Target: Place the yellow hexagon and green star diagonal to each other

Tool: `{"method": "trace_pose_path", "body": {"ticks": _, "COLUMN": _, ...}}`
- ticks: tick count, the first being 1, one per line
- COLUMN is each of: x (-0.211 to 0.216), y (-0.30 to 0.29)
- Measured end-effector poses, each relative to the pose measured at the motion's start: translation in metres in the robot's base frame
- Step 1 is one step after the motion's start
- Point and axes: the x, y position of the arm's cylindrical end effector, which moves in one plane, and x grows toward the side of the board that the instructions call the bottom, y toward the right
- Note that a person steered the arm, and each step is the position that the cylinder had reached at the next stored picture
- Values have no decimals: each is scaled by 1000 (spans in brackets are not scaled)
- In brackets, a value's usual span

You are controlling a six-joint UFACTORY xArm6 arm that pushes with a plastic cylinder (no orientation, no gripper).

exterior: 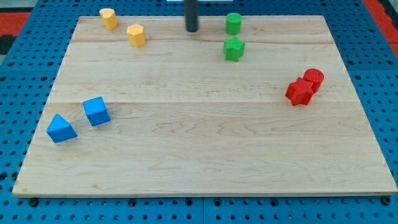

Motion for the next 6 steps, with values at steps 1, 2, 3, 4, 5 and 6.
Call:
{"method": "trace_pose_path", "body": {"ticks": 1, "x": 32, "y": 51}}
{"method": "trace_pose_path", "body": {"ticks": 2, "x": 49, "y": 112}}
{"method": "trace_pose_path", "body": {"ticks": 3, "x": 79, "y": 87}}
{"method": "trace_pose_path", "body": {"ticks": 4, "x": 96, "y": 56}}
{"method": "trace_pose_path", "body": {"ticks": 5, "x": 92, "y": 23}}
{"method": "trace_pose_path", "body": {"ticks": 6, "x": 74, "y": 12}}
